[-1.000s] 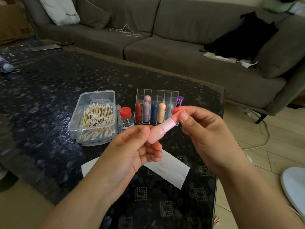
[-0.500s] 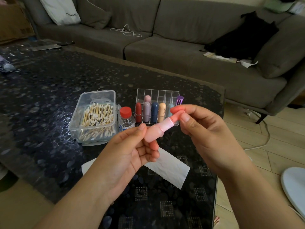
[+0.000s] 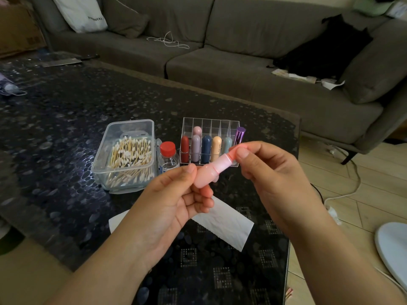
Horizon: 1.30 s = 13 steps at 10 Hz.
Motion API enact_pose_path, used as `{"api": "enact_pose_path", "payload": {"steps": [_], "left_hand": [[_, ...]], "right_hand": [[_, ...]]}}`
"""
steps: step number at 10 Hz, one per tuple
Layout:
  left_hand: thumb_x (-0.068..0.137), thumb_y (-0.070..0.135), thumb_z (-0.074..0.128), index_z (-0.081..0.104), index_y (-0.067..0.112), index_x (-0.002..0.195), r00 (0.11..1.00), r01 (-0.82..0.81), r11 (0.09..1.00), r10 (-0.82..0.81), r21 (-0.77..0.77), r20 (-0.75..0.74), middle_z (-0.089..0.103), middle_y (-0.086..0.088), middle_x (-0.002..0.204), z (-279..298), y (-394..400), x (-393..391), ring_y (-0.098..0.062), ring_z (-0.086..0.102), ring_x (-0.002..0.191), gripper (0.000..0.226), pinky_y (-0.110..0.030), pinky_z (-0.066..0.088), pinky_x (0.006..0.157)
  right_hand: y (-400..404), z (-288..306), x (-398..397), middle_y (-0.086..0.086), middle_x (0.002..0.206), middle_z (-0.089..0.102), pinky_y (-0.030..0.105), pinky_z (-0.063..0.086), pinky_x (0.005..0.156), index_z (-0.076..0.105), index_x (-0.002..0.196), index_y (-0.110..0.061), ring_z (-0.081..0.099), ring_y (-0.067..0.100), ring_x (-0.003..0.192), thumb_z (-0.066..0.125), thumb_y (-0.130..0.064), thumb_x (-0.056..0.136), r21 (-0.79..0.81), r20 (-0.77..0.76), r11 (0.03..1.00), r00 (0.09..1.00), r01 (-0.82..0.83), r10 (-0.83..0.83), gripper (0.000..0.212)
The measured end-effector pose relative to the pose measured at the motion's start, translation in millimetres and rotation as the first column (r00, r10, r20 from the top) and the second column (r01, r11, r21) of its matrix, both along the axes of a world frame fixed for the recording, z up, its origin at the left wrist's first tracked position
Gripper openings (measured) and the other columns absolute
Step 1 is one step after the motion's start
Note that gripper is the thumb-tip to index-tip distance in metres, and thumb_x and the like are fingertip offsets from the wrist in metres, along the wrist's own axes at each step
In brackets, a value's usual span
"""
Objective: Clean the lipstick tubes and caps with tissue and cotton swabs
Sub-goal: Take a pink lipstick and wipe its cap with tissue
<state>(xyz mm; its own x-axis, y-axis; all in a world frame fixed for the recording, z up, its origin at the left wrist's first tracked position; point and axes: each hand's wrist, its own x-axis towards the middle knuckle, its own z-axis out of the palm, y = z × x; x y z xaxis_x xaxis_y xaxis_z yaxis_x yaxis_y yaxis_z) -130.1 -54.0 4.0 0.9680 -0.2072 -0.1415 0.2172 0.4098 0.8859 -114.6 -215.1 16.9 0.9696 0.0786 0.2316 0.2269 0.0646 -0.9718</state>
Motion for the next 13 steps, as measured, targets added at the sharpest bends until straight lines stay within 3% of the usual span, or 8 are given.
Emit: {"api": "enact_pose_path", "payload": {"steps": [2, 8, 12, 13], "left_hand": [[0.078, 0.029, 0.051, 0.078, 0.017, 0.073, 1.000, -0.004, 1.000, 0.004, -0.002, -0.006, 0.061, -0.006, 0.060, -0.4, 0.7, -0.1, -0.013, 0.059, 0.054, 0.030, -0.022, 0.051, 0.052], [0.078, 0.031, 0.051, 0.078, 0.016, 0.075, 0.999, 0.023, 0.999, -0.024, -0.035, -0.041, 0.059, -0.005, 0.060, 0.9, 0.6, 1.5, -0.012, 0.056, 0.054, 0.031, -0.022, 0.050, 0.052], [0.078, 0.028, 0.052, 0.078, 0.016, 0.074, 0.999, 0.022, 0.998, -0.024, -0.063, -0.034, 0.064, -0.005, 0.063, 1.3, 2.9, -0.2, -0.012, 0.060, 0.057, 0.029, -0.022, 0.052, 0.054], [0.078, 0.025, 0.053, 0.076, 0.011, 0.080, 0.999, -0.006, 0.996, 0.003, -0.084, -0.040, 0.068, -0.006, 0.068, 0.1, 3.6, 0.7, -0.014, 0.063, 0.061, 0.028, -0.022, 0.055, 0.056]], "right_hand": [[-0.5, 0.1, -0.5, -0.008, 0.078, 0.071, 0.011, 0.046, 0.067, 0.072, 0.083, -0.016, 0.063, -0.001, 0.074, 0.063, -0.028, 0.072, -0.008, 0.008, 1.000, 1.000, 0.030, -0.030, 0.018], [0.1, -0.7, 0.1, -0.005, 0.083, 0.073, 0.014, 0.048, 0.075, 0.072, 0.084, -0.015, 0.065, 0.004, 0.082, 0.065, -0.022, 0.073, 0.028, 0.045, 1.000, 0.999, -0.001, 0.000, 0.015], [-0.2, -2.1, 0.7, -0.007, 0.084, 0.070, 0.011, 0.046, 0.067, 0.074, 0.094, -0.021, 0.061, -0.002, 0.076, 0.070, -0.023, 0.075, 0.054, 0.000, 0.996, 0.998, -0.064, 0.064, 0.019], [-0.5, -4.8, 3.0, -0.013, 0.080, 0.069, 0.013, 0.045, 0.070, 0.073, 0.096, -0.023, 0.061, -0.003, 0.073, 0.063, -0.027, 0.079, 0.040, -0.018, 0.998, 0.999, -0.038, 0.039, 0.020]]}}
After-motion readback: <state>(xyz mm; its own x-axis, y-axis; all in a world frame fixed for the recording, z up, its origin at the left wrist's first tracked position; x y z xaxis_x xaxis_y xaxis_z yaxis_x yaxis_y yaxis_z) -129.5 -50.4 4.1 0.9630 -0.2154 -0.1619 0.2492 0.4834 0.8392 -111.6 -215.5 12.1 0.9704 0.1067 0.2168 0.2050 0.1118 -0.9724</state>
